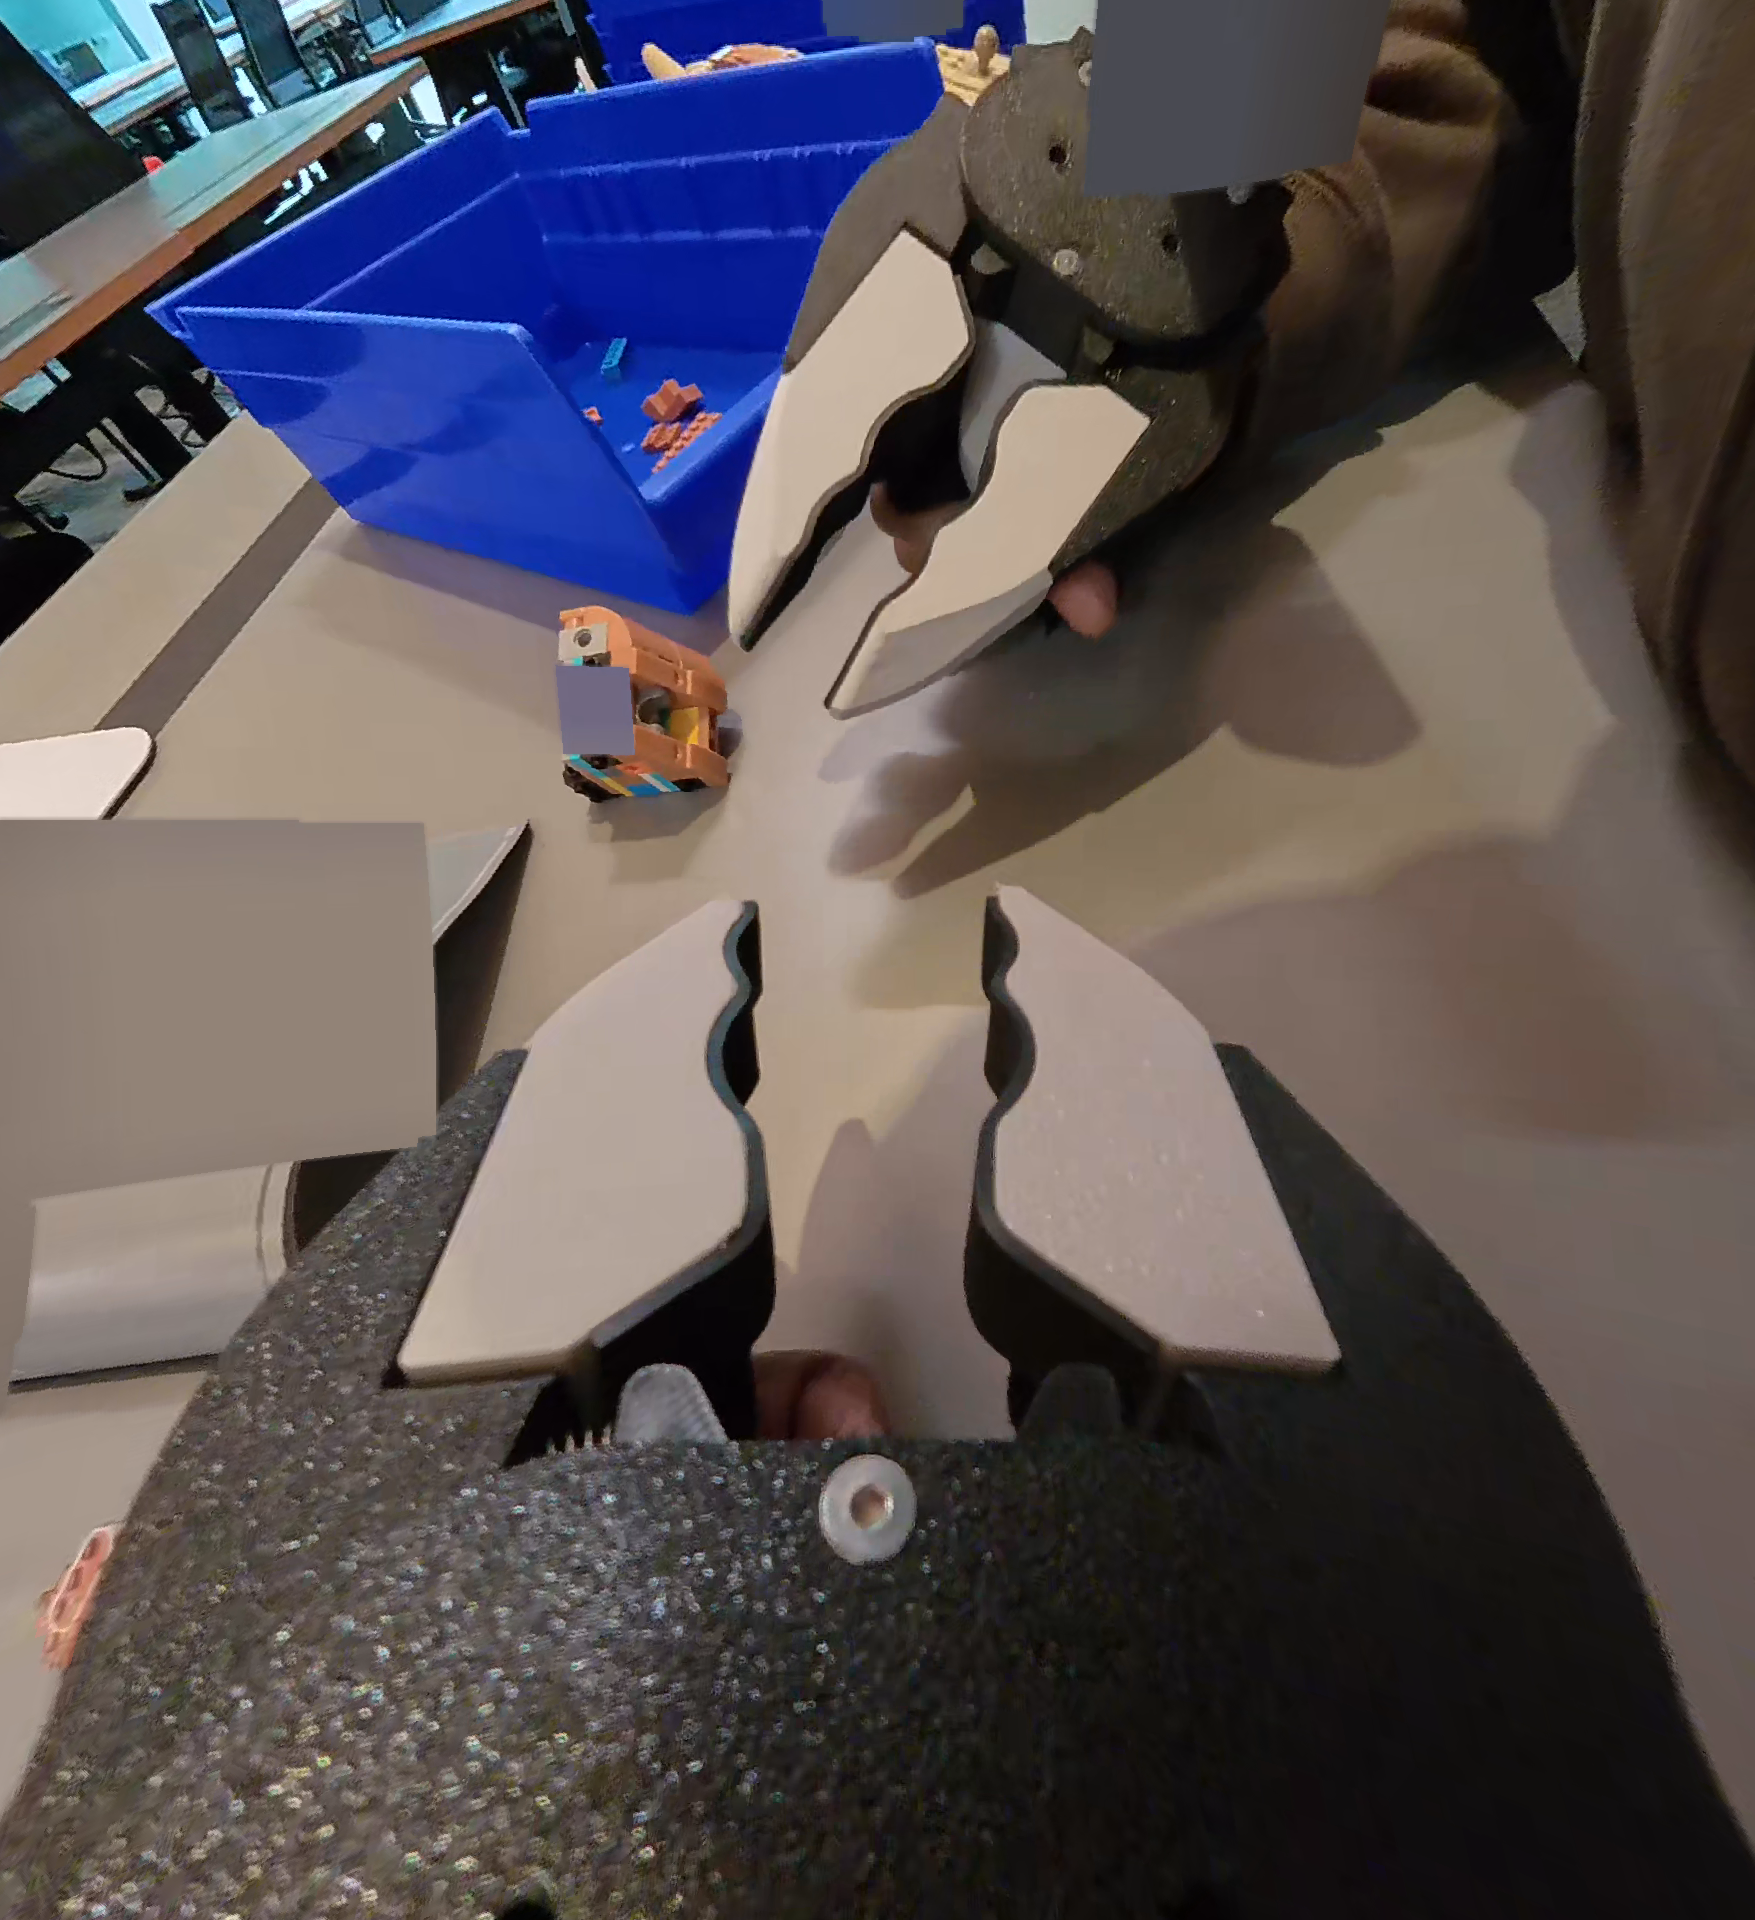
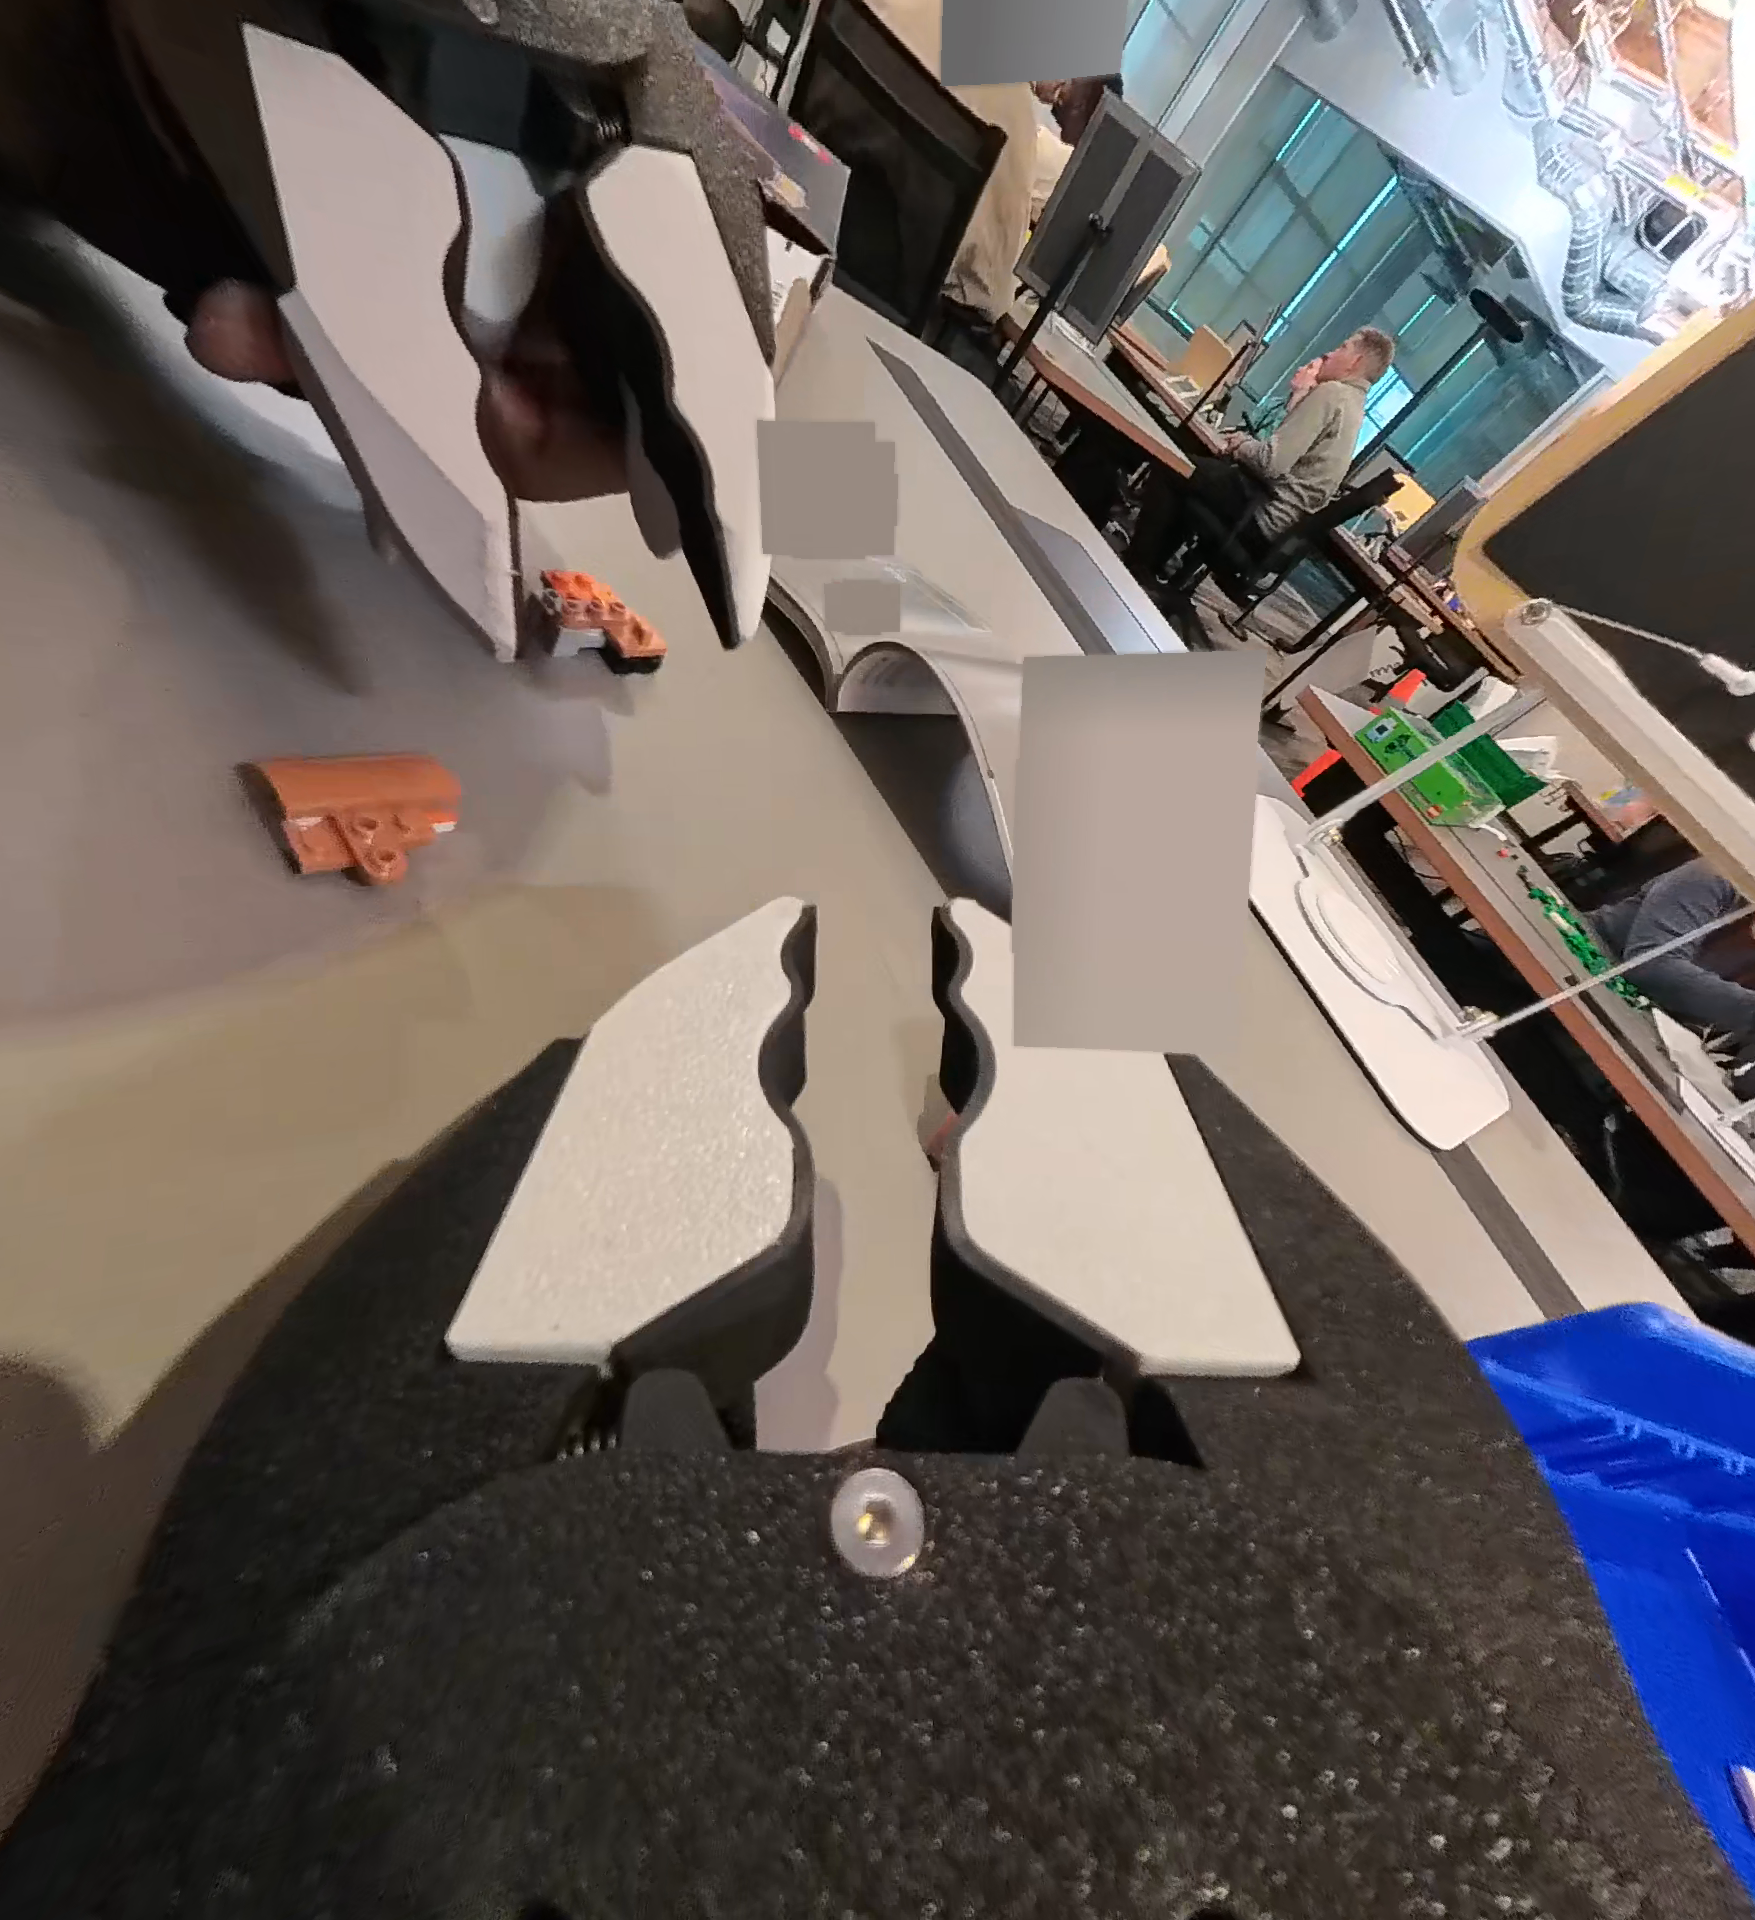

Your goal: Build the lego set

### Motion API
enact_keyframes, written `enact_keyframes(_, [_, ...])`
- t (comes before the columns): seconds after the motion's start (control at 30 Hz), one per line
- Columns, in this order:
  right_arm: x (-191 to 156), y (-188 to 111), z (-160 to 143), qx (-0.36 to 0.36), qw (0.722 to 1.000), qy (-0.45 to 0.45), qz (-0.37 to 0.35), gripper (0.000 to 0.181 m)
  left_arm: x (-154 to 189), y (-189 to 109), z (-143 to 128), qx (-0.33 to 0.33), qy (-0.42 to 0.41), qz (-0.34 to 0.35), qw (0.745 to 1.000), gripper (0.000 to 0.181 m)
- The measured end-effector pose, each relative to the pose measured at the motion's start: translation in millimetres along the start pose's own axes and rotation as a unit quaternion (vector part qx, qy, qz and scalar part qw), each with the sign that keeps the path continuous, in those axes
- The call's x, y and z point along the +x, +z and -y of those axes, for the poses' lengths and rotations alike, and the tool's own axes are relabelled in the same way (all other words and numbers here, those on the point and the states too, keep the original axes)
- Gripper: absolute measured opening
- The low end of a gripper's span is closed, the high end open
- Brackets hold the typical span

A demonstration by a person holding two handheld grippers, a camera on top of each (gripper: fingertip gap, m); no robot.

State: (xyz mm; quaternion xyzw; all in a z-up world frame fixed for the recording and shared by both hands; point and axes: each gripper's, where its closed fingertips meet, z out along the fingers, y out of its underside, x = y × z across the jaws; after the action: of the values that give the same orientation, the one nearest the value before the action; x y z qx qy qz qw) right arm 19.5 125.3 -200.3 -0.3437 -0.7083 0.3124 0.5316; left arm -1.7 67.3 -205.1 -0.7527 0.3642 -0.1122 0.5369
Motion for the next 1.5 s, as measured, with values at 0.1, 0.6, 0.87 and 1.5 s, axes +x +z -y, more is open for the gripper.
enact_keyframes(0.1, [0.5, -0.1, 0.1, 0.001, 1.0, 0.001, -0.001, 0.021, 4.3, 1.4, -2.2, -0.008, -0.009, -0.013, 1.0, 0.041])
enact_keyframes(0.6, [4.0, -3.3, -2.8, -0.001, 1.0, 0.004, -0.005, 0.02, 48.7, -19.4, -23.8, -0.086, 0.082, -0.122, 0.985, 0.037])
enact_keyframes(0.87, [3.5, -3.0, -3.1, -0.003, 1.0, 0.002, -0.005, 0.02, -8.0, -56.4, -60.0, -0.163, 0.03, -0.022, 0.986, 0.035])
enact_keyframes(1.5, [0.7, -3.8, -3.1, -0.002, 1.0, -0.013, -0.004, 0.02, 3.8, -42.9, -74.7, -0.186, -0.106, -0.072, 0.974, 0.034])
